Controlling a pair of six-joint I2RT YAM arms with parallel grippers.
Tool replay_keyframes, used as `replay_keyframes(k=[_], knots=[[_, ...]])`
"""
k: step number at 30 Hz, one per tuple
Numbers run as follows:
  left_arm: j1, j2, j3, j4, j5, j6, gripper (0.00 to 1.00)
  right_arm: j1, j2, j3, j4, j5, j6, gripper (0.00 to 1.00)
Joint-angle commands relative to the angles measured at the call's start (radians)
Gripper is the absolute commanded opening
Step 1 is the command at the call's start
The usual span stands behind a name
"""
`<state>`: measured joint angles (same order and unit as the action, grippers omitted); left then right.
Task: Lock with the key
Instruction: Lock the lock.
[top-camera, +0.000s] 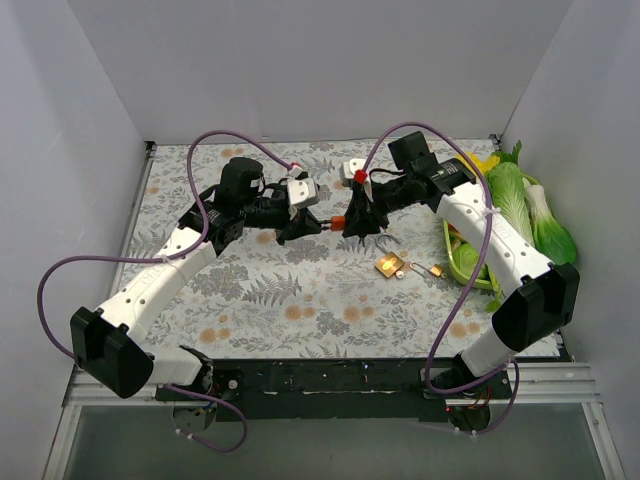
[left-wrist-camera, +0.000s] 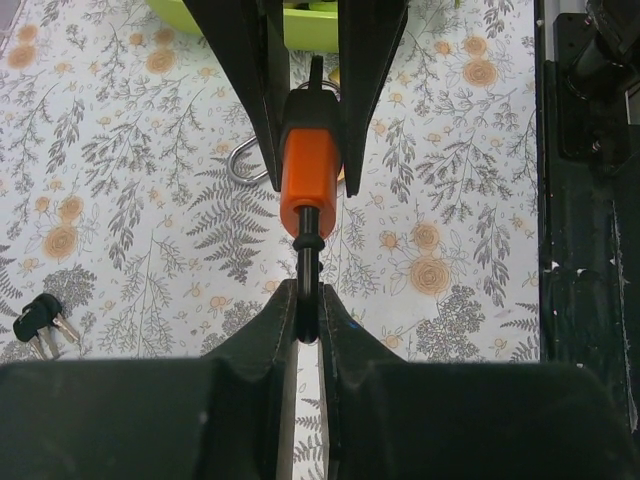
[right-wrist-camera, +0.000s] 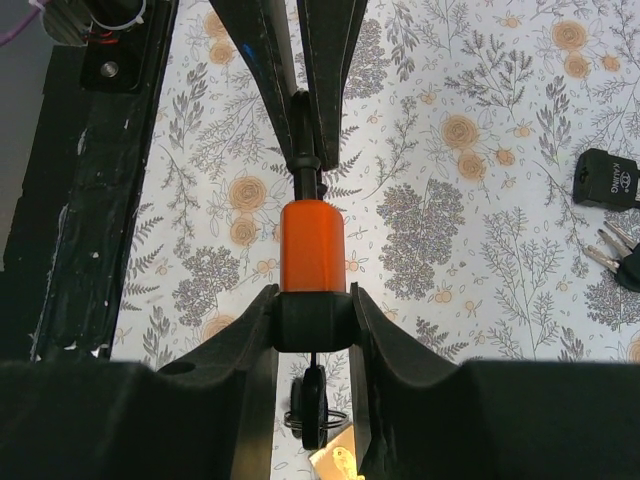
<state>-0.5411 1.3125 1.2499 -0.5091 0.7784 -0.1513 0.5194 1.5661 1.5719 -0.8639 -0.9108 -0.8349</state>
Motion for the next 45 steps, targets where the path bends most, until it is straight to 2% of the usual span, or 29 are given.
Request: replay_keyframes(k=[1, 11, 21, 31, 34, 41, 45], knots=[[-0.005, -0.029, -0.007, 0.04, 0.01, -0.013, 0.0, 0.016, -0.028, 0.0, 0.055, -0.094, 0.043, 0.01], [-0.017, 0.01, -0.02, 0.182, 0.068, -0.161, 0.0, 0.083, -0.025, -0.032, 0.219, -0.08, 0.157, 0.01], [-0.028, -0.013, -0.086, 0.323, 0.122, -0.226, 0.0, 0.149, -0.017, -0.052, 0.308, -0.135, 0.22, 0.01], [-0.042, -0.03, -0.138, 0.441, 0.174, -0.258, 0.0, 0.162, -0.034, -0.079, 0.384, -0.198, 0.218, 0.01], [-0.049, -0.032, -0.158, 0.478, 0.18, -0.26, 0.0, 0.162, -0.028, -0.066, 0.352, -0.243, 0.211, 0.01], [-0.079, -0.042, -0.185, 0.503, 0.163, -0.14, 0.0, 0.162, 0.006, -0.015, 0.258, -0.295, 0.189, 0.01], [-0.082, -0.036, -0.185, 0.56, 0.16, -0.14, 0.0, 0.162, 0.025, 0.005, 0.21, -0.312, 0.16, 0.01]])
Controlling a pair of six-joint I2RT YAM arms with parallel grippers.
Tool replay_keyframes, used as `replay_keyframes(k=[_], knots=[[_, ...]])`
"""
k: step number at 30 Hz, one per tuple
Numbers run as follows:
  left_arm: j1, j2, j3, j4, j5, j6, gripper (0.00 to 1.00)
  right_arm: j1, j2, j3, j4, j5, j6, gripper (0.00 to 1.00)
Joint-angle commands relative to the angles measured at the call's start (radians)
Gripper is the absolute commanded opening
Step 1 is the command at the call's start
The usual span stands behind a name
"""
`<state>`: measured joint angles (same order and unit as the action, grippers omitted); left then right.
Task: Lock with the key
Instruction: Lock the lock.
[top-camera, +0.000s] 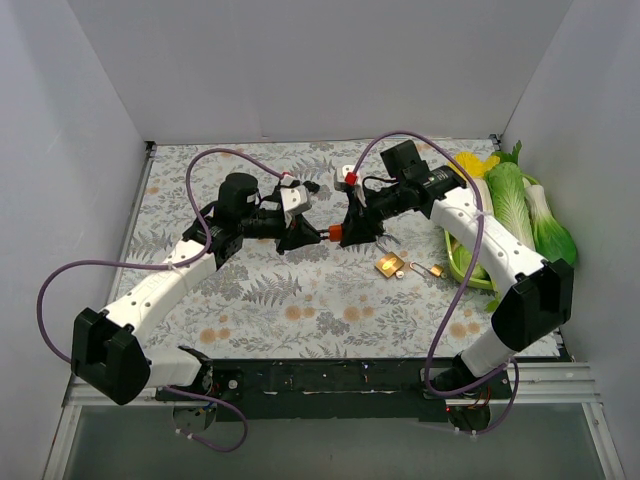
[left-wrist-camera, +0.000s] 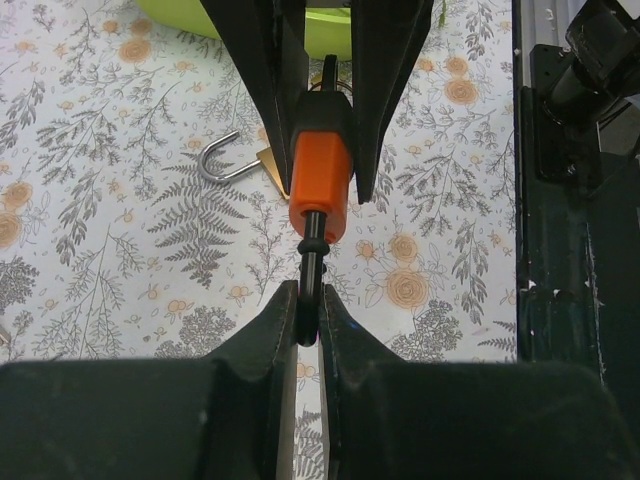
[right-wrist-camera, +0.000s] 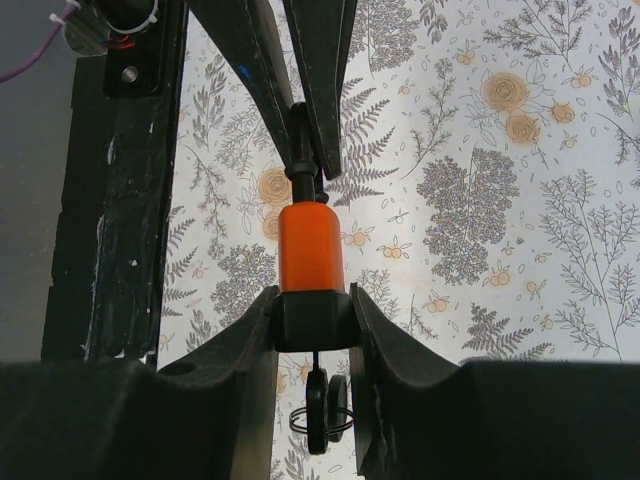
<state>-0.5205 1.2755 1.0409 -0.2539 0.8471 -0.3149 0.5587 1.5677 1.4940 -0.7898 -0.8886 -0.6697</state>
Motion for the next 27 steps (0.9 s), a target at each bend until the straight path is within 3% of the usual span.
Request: replay_keyframes(k=[1, 6, 9, 13, 16, 20, 27], knots=[[-0.104, 0.004, 0.027, 0.312, 0.095, 0.007, 0.0, 0.122, 0.025, 0.084, 0.138, -0.329, -0.008, 0.01], [-0.104, 0.03, 0.053, 0.35, 0.13, -0.114, 0.0, 0.129, -0.01, 0.043, 0.228, -0.259, 0.005, 0.01], [-0.108, 0.038, 0.051, 0.363, 0.148, -0.179, 0.0, 0.132, -0.056, -0.024, 0.368, -0.184, 0.048, 0.01], [-0.11, 0.038, 0.044, 0.389, 0.138, -0.211, 0.0, 0.138, -0.081, -0.041, 0.4, -0.142, 0.015, 0.01], [-0.113, 0.035, 0.028, 0.412, 0.113, -0.204, 0.0, 0.138, -0.071, -0.02, 0.356, -0.191, -0.007, 0.01], [-0.122, 0.009, 0.008, 0.424, 0.084, -0.124, 0.0, 0.138, -0.008, 0.061, 0.151, -0.276, -0.057, 0.01], [-0.139, -0.036, -0.03, 0.418, 0.053, 0.023, 0.0, 0.138, 0.048, 0.124, 0.07, -0.34, -0.041, 0.01]])
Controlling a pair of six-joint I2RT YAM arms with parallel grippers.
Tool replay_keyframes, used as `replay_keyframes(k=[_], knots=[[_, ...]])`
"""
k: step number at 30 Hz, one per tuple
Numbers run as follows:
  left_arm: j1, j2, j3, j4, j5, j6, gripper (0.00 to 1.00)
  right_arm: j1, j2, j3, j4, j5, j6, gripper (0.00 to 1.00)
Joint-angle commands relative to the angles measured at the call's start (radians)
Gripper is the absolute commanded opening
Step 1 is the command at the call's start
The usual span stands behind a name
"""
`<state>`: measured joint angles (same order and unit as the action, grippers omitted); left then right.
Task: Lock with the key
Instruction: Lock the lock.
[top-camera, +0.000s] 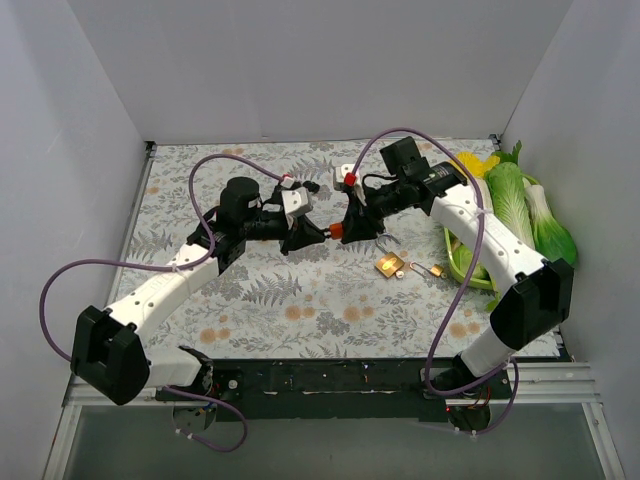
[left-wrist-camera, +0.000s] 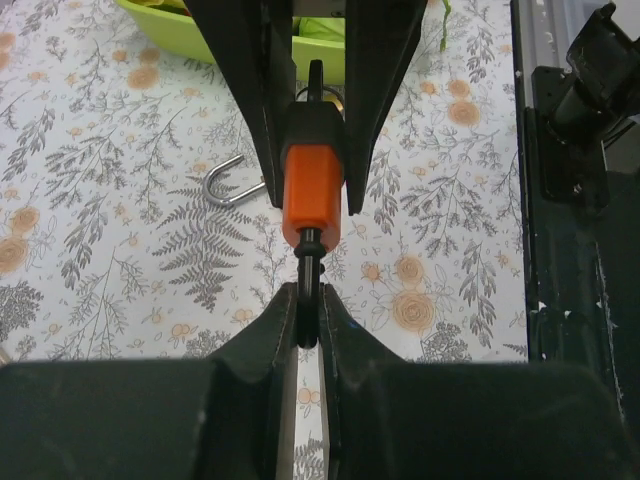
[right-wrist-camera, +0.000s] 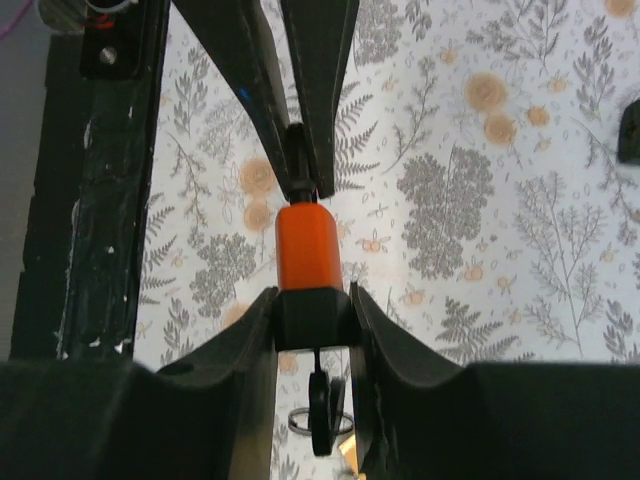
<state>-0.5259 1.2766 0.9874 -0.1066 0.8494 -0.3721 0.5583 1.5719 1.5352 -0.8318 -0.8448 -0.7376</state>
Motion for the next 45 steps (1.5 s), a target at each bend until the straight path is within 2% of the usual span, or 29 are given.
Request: replay_keyframes(k=[1, 8, 15, 28, 34, 38, 45], knots=[[-0.143, -0.04, 0.017, 0.271, 0.05, 0.093, 0.0, 0.138, 0.046, 0.085, 0.117, -0.395, 0.046, 0.01], [-0.164, -0.056, -0.001, 0.281, 0.054, 0.075, 0.0, 0.144, 0.024, 0.037, 0.29, -0.389, 0.185, 0.01], [-0.171, -0.034, 0.017, 0.324, 0.056, -0.014, 0.0, 0.187, 0.005, -0.01, 0.361, -0.329, 0.196, 0.01], [-0.212, -0.034, -0.016, 0.461, 0.039, -0.039, 0.0, 0.245, -0.021, -0.086, 0.457, -0.352, 0.237, 0.01], [-0.214, -0.03, -0.036, 0.547, 0.005, -0.054, 0.0, 0.261, -0.021, -0.099, 0.459, -0.366, 0.247, 0.01], [-0.214, -0.034, -0.035, 0.527, 0.005, -0.054, 0.0, 0.256, -0.009, -0.07, 0.38, -0.352, 0.207, 0.01], [-0.212, -0.114, -0.026, 0.268, 0.005, 0.091, 0.0, 0.183, -0.015, -0.027, 0.186, -0.307, 0.061, 0.01]])
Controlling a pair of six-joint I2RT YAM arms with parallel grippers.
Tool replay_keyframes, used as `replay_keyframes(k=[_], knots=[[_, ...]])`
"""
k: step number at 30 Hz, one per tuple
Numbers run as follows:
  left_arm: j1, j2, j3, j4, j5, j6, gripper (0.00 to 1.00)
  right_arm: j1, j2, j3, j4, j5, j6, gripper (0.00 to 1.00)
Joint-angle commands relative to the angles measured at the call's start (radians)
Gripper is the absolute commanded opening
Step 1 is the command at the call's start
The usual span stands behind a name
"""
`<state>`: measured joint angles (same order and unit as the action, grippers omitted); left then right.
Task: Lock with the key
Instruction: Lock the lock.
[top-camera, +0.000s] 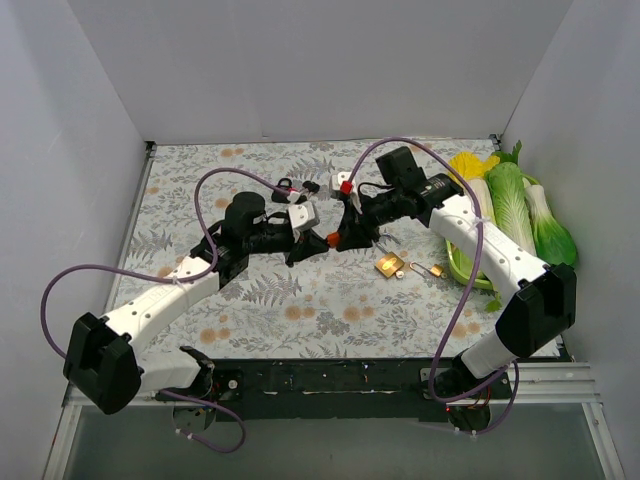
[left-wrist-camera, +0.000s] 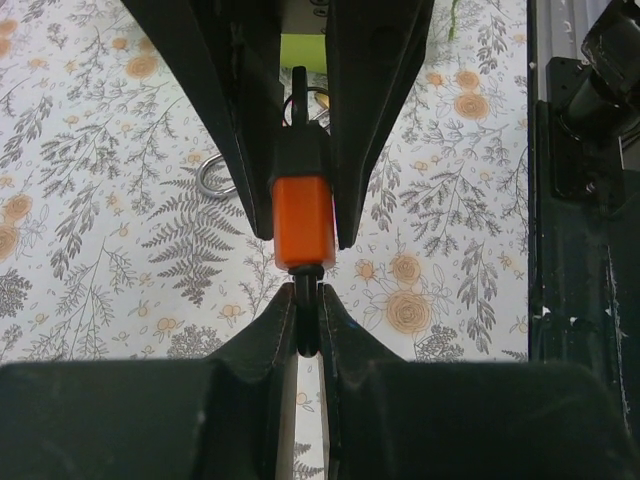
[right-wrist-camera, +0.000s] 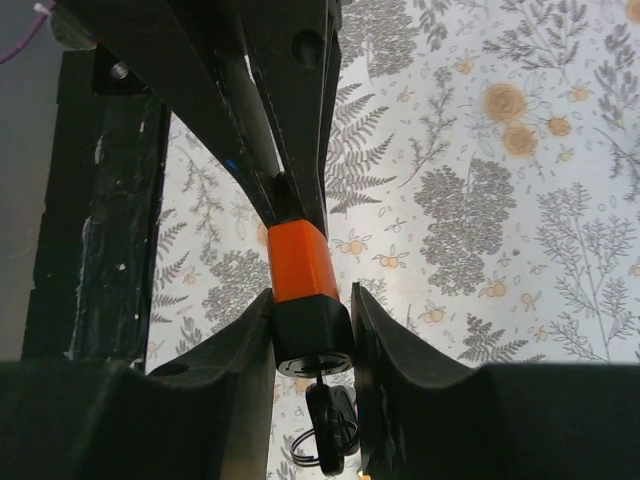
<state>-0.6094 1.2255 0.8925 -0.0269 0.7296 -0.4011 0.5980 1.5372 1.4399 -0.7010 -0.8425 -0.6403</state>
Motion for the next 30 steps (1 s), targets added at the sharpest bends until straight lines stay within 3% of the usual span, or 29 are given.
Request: replay_keyframes(k=[1, 6, 11, 13, 14, 16, 17, 21, 24, 27, 30], knots=[[-0.128, -0.073, 0.071, 0.126, 0.122, 0.161, 0.0, 0.137, 0.017, 0.068, -0.006, -0.29, -0.095, 0.01], [-0.116, -0.103, 0.097, -0.02, 0.087, 0.271, 0.0, 0.112, 0.001, 0.057, -0.161, -0.237, -0.243, 0.01], [-0.102, -0.084, 0.16, -0.103, 0.051, 0.317, 0.0, 0.098, -0.015, 0.045, -0.145, -0.21, -0.23, 0.01], [-0.098, -0.075, 0.175, -0.111, 0.015, 0.3, 0.06, 0.094, -0.02, 0.037, -0.097, -0.185, -0.187, 0.01], [-0.095, -0.075, 0.181, -0.108, -0.005, 0.282, 0.19, 0.074, -0.025, 0.031, -0.013, -0.182, -0.153, 0.01], [-0.073, -0.08, 0.197, -0.096, -0.054, 0.179, 0.36, 0.037, -0.037, 0.004, 0.102, -0.187, 0.012, 0.01], [-0.06, -0.083, 0.198, -0.093, -0.065, 0.138, 0.49, -0.002, -0.041, -0.006, 0.154, -0.187, 0.08, 0.01], [0.072, -0.127, 0.189, -0.094, -0.073, -0.127, 0.72, -0.087, -0.087, -0.099, 0.598, -0.159, 0.473, 0.01], [0.16, -0.138, 0.194, -0.1, -0.104, -0.253, 0.8, -0.118, -0.112, -0.154, 0.767, -0.097, 0.603, 0.01], [0.258, -0.115, 0.21, -0.056, -0.105, -0.482, 0.83, -0.125, -0.123, -0.196, 0.917, -0.028, 0.712, 0.01], [0.356, -0.043, 0.226, 0.072, -0.056, -0.85, 0.89, -0.125, -0.132, -0.24, 1.093, 0.095, 0.827, 0.01]])
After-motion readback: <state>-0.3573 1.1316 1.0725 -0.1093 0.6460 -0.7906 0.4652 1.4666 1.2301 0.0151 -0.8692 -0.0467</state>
